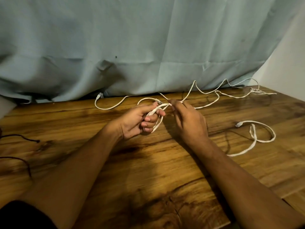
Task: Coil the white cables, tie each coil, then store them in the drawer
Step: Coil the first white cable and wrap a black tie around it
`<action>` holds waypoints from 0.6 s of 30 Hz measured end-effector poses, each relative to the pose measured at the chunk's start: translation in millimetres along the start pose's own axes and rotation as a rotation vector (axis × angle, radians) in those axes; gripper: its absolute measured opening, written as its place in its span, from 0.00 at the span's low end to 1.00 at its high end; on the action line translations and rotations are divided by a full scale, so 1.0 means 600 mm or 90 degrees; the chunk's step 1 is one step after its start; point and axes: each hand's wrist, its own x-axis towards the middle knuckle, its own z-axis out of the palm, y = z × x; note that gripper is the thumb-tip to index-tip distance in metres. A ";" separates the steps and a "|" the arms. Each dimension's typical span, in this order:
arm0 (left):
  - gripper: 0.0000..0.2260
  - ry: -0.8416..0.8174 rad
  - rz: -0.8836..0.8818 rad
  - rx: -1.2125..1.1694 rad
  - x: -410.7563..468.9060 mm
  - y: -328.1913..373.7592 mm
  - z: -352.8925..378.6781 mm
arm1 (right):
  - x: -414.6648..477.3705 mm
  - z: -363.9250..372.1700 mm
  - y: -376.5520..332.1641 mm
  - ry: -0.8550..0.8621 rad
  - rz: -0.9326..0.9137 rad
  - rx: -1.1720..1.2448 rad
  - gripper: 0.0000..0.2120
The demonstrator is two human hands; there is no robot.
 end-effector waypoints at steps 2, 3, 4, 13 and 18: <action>0.16 -0.043 0.001 -0.021 -0.006 0.000 -0.002 | -0.001 0.002 0.000 -0.030 0.001 -0.015 0.18; 0.15 -0.067 0.001 -0.031 -0.010 0.000 -0.003 | -0.003 0.002 -0.001 -0.047 -0.005 -0.030 0.19; 0.15 -0.089 0.004 -0.047 -0.013 0.002 -0.002 | -0.003 0.001 -0.002 -0.066 -0.011 -0.047 0.20; 0.13 -0.129 0.065 -0.249 -0.014 0.024 -0.001 | -0.012 0.012 -0.013 -0.188 -0.072 -0.202 0.18; 0.14 0.038 0.104 -0.254 -0.007 0.026 -0.002 | -0.012 0.008 -0.026 -0.220 -0.132 -0.203 0.16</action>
